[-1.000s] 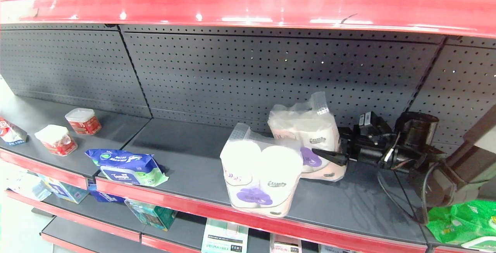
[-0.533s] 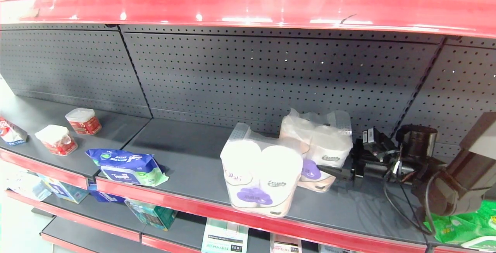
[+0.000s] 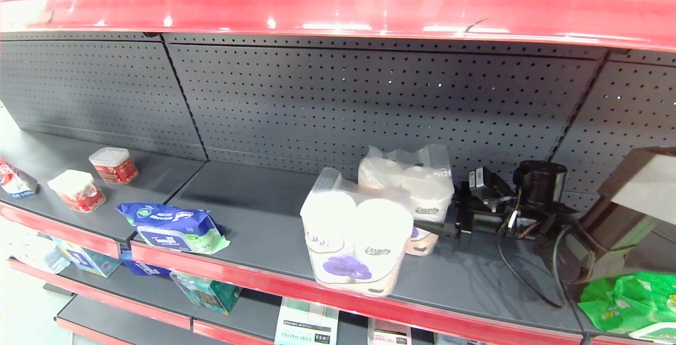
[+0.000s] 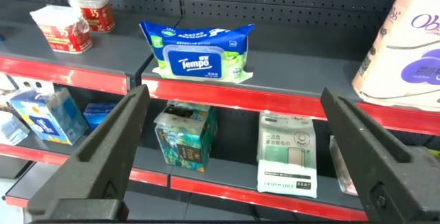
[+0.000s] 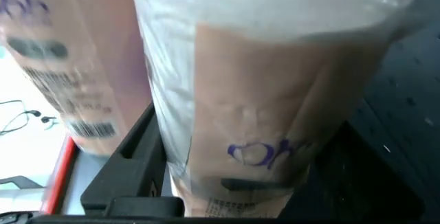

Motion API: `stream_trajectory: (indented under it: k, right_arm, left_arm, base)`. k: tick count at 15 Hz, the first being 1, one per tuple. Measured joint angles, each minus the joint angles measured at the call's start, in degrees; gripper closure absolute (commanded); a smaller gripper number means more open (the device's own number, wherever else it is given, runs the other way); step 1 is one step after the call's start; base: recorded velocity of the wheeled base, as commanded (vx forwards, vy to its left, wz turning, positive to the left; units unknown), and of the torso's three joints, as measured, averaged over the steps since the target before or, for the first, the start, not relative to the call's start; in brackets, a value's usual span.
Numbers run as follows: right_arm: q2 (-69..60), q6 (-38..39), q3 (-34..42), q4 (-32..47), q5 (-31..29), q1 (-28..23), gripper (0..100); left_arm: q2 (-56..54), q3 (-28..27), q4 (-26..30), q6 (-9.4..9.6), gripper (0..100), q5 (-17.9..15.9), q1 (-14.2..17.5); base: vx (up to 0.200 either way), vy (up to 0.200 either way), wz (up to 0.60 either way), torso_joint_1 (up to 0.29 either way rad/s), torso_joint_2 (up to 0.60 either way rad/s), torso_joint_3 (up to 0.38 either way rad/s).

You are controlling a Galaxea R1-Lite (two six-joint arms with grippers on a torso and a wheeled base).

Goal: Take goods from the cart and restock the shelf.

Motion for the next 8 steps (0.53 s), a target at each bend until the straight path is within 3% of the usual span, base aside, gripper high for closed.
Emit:
stream_trajectory:
  k: [8]
  right_arm:
    - [2.5, 0.6, -2.5, 0.2, -6.4, 3.2, 100]
  left_arm:
    - [0.0, 0.0, 0.0, -0.02, 0, 0.0, 0.0]
  base:
    - [0.000, 0.000, 0.00, 0.000, 0.00, 0.000]
